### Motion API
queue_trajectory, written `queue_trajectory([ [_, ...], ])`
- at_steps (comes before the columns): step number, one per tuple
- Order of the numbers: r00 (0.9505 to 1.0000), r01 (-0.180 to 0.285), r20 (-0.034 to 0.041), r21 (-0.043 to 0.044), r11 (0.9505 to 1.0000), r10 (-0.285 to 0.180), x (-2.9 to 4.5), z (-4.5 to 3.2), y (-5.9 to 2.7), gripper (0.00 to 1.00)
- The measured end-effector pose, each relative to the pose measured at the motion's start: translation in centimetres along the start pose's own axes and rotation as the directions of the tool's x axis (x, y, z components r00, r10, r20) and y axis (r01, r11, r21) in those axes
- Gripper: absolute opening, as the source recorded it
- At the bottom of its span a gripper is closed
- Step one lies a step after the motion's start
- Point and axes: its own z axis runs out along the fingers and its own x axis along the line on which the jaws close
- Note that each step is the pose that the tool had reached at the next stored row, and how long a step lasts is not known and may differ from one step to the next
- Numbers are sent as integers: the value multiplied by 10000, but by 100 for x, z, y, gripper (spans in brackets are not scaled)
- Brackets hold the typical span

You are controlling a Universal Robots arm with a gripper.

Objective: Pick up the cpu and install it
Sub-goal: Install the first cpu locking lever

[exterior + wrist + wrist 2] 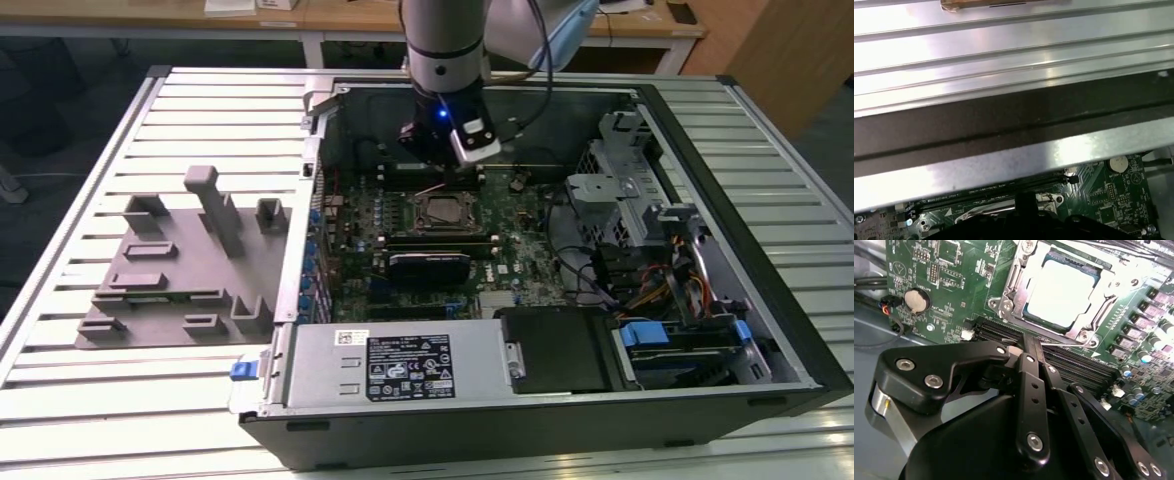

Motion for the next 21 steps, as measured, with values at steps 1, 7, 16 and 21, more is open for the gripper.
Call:
queue_trajectory([
  [1,9999,-106,15,14,9999,106,1,6,0,11],
  [7,9960,-891,127,96,9960,890,5,38,1,11],
  [16,9919,-1263,181,129,9919,1260,23,65,65,11],
  [21,9915,-1240,410,45,9923,1237,38,84,60,11],
])
